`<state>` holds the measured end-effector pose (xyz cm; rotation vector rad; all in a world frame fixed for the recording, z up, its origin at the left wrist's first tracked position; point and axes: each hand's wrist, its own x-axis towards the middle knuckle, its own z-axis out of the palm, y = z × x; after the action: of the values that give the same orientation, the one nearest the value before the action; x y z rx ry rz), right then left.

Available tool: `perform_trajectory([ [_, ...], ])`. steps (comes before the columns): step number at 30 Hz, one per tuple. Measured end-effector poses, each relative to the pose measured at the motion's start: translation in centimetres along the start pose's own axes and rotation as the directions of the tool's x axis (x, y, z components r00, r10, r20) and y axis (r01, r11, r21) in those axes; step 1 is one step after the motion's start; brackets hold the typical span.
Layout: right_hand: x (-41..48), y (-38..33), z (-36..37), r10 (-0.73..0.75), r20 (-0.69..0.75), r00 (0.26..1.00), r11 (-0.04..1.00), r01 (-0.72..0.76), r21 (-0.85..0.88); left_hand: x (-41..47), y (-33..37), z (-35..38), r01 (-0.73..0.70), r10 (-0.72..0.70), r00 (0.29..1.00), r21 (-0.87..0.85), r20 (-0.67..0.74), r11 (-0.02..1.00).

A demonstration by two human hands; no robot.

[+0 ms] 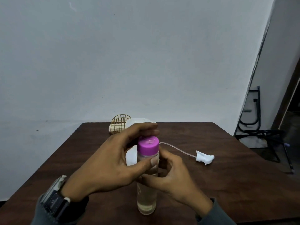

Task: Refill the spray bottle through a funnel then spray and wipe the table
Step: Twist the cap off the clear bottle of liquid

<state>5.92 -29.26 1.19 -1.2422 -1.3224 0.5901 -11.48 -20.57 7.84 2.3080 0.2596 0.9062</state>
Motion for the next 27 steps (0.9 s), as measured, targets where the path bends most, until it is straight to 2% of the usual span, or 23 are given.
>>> perform_trajectory([
  [7,0.2,0.5,-0.1,0.027,-0.01,1.0,1.0,-0.027,0.012,0.5,-0.8,-0.9,0.008,0.014,0.989,0.147,-0.147,0.989],
  [10,0.2,0.4,-0.2,0.032,0.002,0.999,0.999,-0.032,0.018,0.7,-0.7,-0.4,-0.012,0.035,0.99,0.163,-0.138,0.987],
  [15,0.0,0.2,-0.3,0.026,0.008,1.0,0.999,-0.026,0.026,1.4,-0.1,0.6,0.008,-0.001,0.997,0.086,-0.079,0.996],
  [23,0.0,0.3,-0.7,0.001,0.01,1.0,1.0,-0.001,0.009,0.8,0.2,0.0,0.021,-0.007,0.998,0.202,-0.067,0.979],
  [27,0.1,0.4,-0.5,0.016,0.009,1.0,1.0,-0.017,0.016,0.3,-0.1,-0.8,0.048,-0.02,0.992,0.226,-0.123,0.973],
])
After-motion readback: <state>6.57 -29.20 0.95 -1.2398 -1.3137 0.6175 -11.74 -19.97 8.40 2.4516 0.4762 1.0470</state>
